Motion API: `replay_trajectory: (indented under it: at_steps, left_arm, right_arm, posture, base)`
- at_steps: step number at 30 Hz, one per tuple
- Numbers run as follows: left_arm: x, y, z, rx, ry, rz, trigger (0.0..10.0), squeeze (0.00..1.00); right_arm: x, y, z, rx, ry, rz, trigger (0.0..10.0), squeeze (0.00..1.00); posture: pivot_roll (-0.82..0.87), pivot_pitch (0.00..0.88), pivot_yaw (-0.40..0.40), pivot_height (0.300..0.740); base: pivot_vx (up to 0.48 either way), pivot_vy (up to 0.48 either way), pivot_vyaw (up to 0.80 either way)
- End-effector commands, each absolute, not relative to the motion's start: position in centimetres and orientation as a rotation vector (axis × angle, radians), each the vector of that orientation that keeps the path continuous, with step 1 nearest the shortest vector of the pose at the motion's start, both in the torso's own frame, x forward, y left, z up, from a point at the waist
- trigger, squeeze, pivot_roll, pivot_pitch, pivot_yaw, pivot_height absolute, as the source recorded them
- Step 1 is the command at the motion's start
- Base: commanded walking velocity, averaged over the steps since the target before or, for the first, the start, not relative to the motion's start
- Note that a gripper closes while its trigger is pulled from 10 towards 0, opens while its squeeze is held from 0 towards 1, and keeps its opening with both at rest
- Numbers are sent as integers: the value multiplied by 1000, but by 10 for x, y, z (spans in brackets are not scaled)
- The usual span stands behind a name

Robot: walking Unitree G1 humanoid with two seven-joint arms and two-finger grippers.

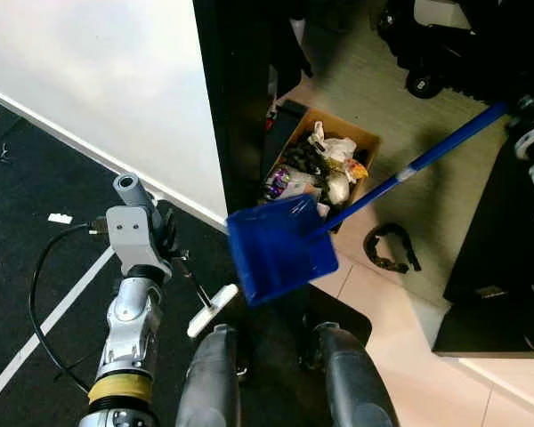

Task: Sweep floor

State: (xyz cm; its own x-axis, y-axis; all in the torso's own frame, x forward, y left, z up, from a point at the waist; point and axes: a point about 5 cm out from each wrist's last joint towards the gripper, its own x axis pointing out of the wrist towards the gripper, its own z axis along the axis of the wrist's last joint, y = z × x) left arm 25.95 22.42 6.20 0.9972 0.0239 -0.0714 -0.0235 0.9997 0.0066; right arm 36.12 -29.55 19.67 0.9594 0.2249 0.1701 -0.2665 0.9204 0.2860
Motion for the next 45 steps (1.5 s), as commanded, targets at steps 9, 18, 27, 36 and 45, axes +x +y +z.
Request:
replay_trajectory:
  at_steps: [9,18,27,36,45]
  left_arm:
    - [252,235,57,40,113,44,10000,0]
    - [260,232,51,79,158,91,10000,0]
    - [281,217,58,134,140,35,10000,0]
    - [291,213,69,147,58,47,10000,0]
    - [289,218,62,152,87,62,10000,0]
  right_arm:
    - [343,-317,174,170,88,257,10000,0]
    - [332,-325,129,224,86,-163,10000,0]
    - [315,-303,83,300,107,-312,10000,0]
    - [306,-302,68,277,151,-423,10000,0]
    - [309,-310,77,244,152,-384,10000,0]
  posture:
    - [59,150,-73,740]
    - [49,139,-66,740]
    - [48,126,-46,740]
    - [44,114,-37,740]
    - [38,107,-39,740]
  base:
    - [0,0,0]
    - [0,0,0]
    - [0,0,0]
    - [0,0,0]
    - [0,0,0]
